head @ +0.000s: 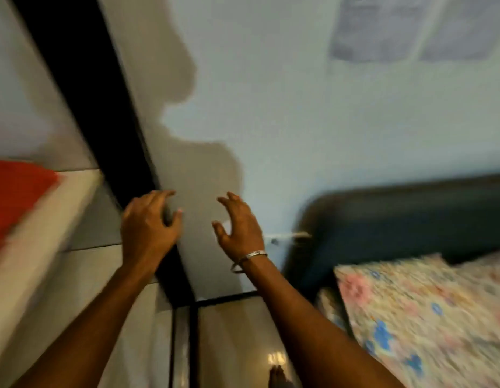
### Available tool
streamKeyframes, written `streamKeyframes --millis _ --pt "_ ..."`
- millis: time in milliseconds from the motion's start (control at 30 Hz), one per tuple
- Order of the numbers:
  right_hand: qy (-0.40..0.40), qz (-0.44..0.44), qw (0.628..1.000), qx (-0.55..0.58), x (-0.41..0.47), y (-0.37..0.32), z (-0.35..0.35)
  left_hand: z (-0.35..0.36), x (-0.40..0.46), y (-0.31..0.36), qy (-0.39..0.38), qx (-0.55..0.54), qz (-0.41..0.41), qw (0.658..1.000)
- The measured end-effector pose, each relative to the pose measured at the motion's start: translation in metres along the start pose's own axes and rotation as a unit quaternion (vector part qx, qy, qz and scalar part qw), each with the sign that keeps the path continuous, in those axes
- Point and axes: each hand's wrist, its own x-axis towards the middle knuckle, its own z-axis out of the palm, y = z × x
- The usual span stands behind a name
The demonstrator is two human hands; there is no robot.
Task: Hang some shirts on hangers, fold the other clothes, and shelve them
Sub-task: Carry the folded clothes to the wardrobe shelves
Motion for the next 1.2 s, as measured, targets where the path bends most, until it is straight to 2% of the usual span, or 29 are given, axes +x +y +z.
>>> streamKeyframes --millis 167,333,500,667,933,1200 --pt "0.093 0.159 0.981 -0.059 -0.117 0.092 -0.107 0.064 -0.057 0.134 -0.133 -0.105 0.095 0.981" --pt "0.184 0.305 0.93 -0.092 -0.25 0.156 -0.196 0.117 -0.145 0.262 -0.259 -0.18 0.194 0.929" --pt "0.217 0.4 0.885 -0.101 -0.375 0.19 -0.26 0.136 -0.241 0.374 -0.34 -0.233 0.268 0.871" --pt "0.213 0.453 0.861 -0.094 -0.487 0.224 -0.304 0.14 -0.34 0.46 -0.398 -0.263 0.275 0.835" --pt "0.208 0.548 0.81 -0.025 -0.637 0.253 -0.318 0.159 -0.473 0.506 -0.529 -0.246 0.217 0.782" --pt "0.272 0.634 0.723 0.033 -0.709 0.28 -0.313 0.201 -0.522 0.516 -0.591 -0.21 0.192 0.755"
